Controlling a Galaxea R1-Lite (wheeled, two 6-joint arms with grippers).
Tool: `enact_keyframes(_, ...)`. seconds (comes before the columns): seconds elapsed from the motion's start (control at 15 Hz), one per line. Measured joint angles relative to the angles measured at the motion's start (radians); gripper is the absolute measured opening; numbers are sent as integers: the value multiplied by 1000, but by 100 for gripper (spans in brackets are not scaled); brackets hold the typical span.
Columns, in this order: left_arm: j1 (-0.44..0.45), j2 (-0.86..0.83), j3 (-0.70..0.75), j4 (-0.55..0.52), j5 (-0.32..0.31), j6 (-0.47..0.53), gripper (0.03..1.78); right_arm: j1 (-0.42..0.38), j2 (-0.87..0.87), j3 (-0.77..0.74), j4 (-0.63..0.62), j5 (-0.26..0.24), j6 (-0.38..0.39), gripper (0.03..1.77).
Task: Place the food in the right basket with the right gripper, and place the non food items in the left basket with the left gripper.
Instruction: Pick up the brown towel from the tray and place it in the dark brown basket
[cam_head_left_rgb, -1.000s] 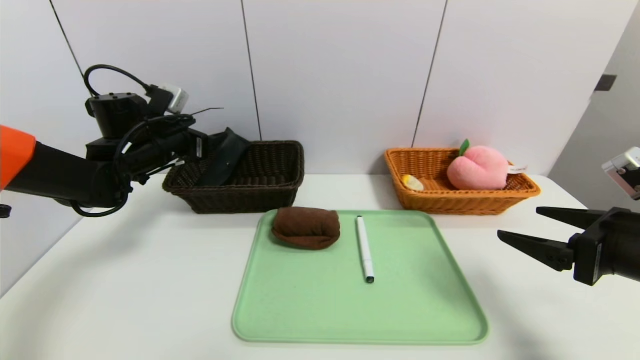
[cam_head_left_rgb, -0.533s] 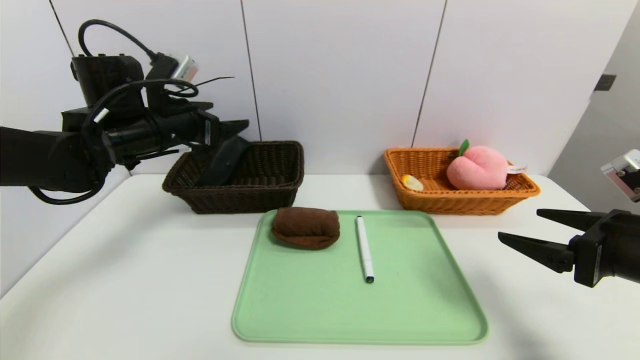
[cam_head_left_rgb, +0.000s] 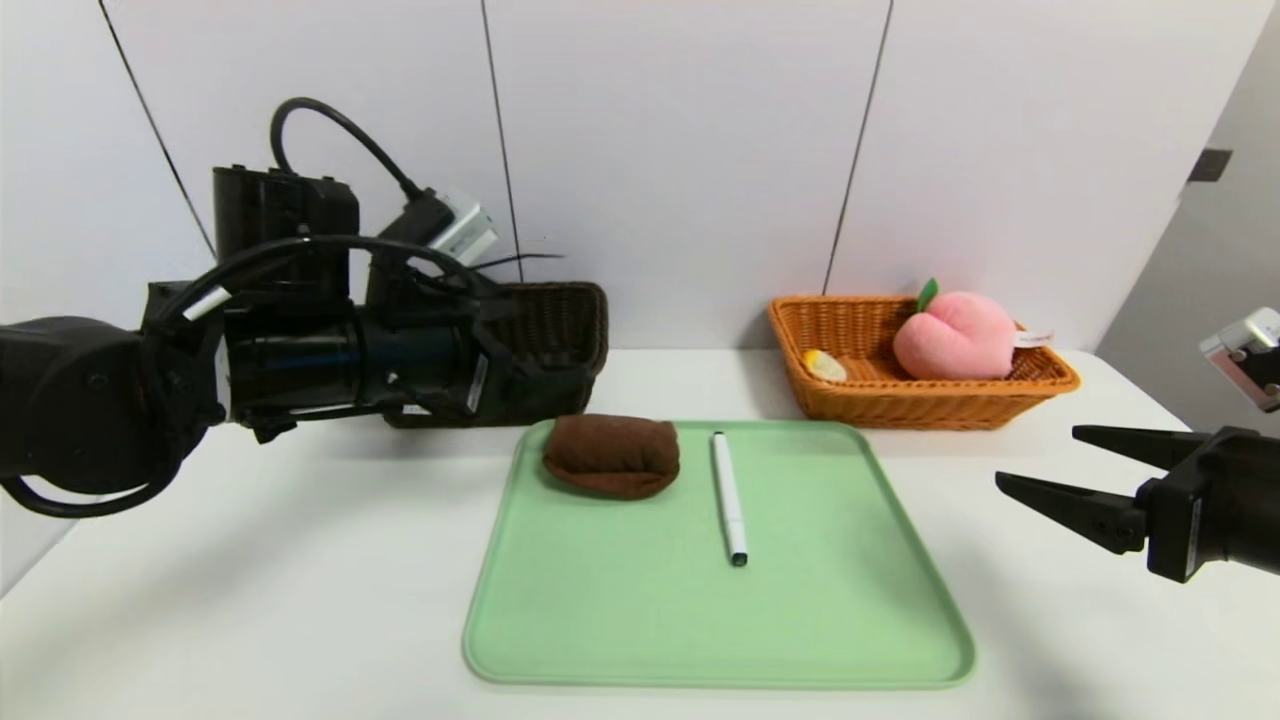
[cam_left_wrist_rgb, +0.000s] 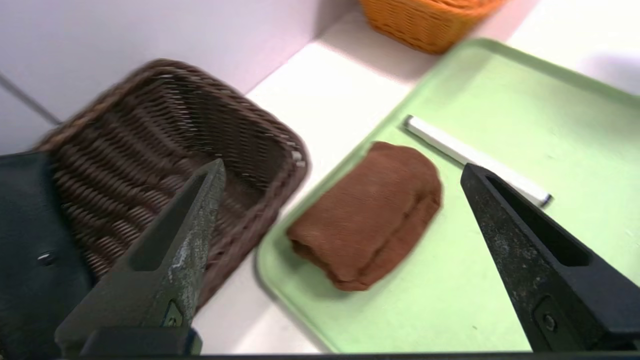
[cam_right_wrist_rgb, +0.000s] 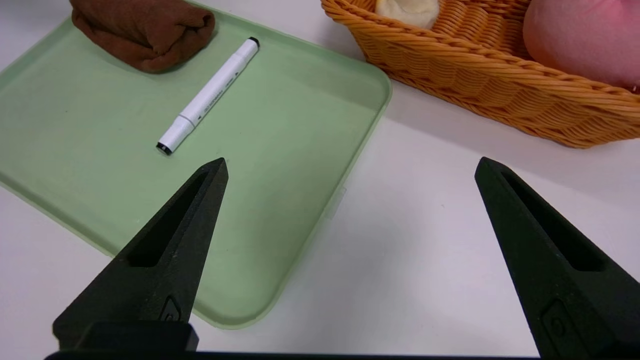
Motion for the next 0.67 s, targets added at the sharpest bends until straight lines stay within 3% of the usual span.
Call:
enact_keyframes(0.27, -39, 30, 109, -136, -1, 109, 167, 0, 0, 4, 0, 3, 0, 171)
enact_keyframes(0.67, -58, 120, 150, -238, -1, 115, 169, 0, 1, 5, 0, 3, 0, 171)
